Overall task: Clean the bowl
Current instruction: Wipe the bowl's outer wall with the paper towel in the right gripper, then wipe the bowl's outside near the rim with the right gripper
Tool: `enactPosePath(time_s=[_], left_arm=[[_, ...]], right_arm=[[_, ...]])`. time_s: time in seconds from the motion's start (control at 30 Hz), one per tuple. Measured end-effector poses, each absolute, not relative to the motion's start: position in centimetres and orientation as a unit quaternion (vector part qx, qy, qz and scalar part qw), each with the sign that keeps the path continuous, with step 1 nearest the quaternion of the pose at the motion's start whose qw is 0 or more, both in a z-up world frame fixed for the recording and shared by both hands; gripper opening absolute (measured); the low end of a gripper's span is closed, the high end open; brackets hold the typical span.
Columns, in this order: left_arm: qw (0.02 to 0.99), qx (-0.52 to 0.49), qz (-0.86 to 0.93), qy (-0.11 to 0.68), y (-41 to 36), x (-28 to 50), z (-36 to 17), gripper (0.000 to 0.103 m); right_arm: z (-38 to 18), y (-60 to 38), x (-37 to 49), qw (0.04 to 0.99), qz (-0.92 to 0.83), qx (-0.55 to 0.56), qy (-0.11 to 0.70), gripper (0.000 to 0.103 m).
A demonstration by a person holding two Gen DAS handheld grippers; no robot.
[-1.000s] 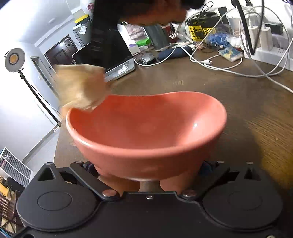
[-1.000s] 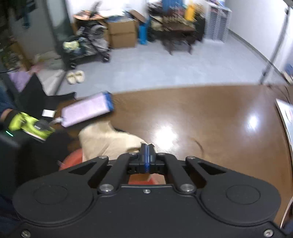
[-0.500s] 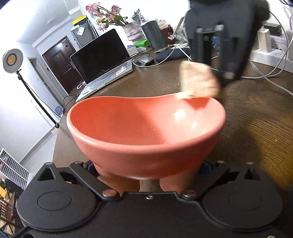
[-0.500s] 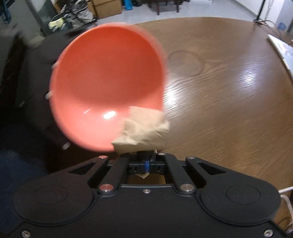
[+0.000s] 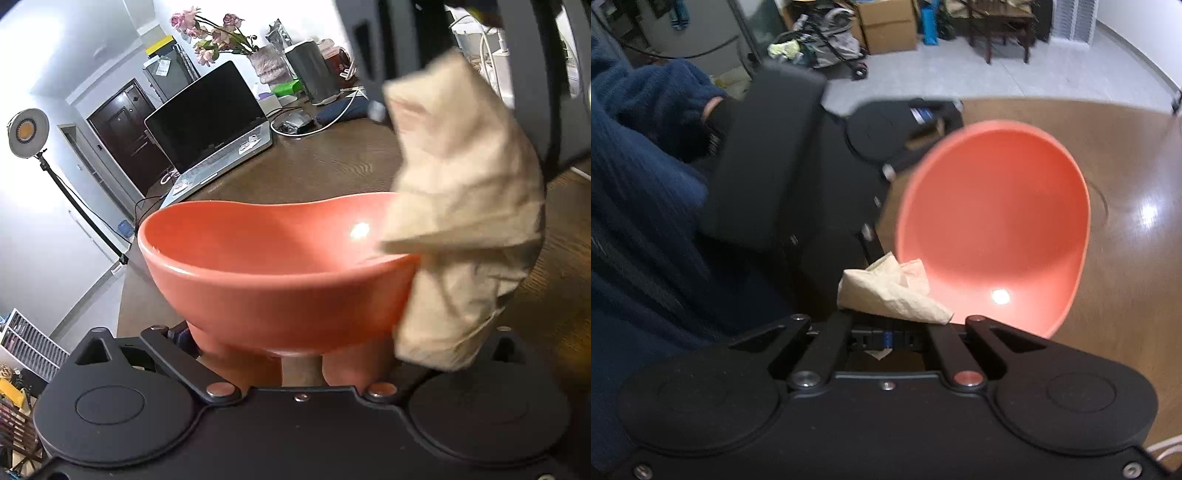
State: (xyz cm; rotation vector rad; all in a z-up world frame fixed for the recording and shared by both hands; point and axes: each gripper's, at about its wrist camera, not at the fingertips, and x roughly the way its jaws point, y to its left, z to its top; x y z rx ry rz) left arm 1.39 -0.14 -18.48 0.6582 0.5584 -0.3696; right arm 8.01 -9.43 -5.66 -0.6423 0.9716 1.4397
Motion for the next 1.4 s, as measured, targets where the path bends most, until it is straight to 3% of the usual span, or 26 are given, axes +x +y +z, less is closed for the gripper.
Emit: enactPosePath(time_s=[0.27, 0.63, 1.03, 1.4], left_arm=[[0.892, 0.320, -0.174, 0.266, -0.6, 1.9, -18.5, 0.098], [0.888, 0.330, -0.182, 0.262, -1.2, 1.8, -18.8, 0.098], [0.889, 0.319, -0.188, 0.270, -1.1, 1.6, -19.2, 0.098], [0.887, 0.322, -0.194, 0.269, -1.1, 1.7, -19.5, 0.098]], right_arm=[[-2.9, -7.9, 9.2, 0.604, 0.640, -0.273, 0.389, 0.000], [0.9, -6.0, 14.2, 0.679, 0.606, -0.271, 0.312, 0.001], [-5.7, -9.5, 17.7, 0.733, 0.483, -0.310, 0.365, 0.001], [-7.6, -13.4, 10.9, 0.628, 0.526, -0.398, 0.412, 0.001]])
